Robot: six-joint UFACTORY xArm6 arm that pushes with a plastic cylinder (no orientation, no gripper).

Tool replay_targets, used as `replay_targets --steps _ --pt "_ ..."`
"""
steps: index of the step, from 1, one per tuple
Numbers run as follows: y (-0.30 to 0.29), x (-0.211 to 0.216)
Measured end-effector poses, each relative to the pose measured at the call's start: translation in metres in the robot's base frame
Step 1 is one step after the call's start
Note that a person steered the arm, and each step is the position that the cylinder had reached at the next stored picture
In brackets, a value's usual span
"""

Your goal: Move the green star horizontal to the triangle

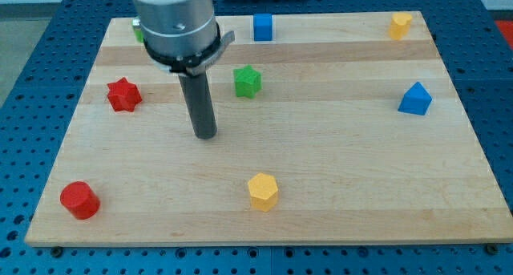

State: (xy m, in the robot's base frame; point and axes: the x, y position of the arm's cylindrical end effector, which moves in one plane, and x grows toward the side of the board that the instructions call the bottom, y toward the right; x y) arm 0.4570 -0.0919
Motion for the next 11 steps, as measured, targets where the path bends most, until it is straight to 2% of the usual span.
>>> replay_targets --steps 4,7,8,9,11 --pt "0.004 -0.101" --pt "0.115 -0.094" --pt "0.145 -0.079" --pt "0.155 -0.064" --pt "0.122 -0.073"
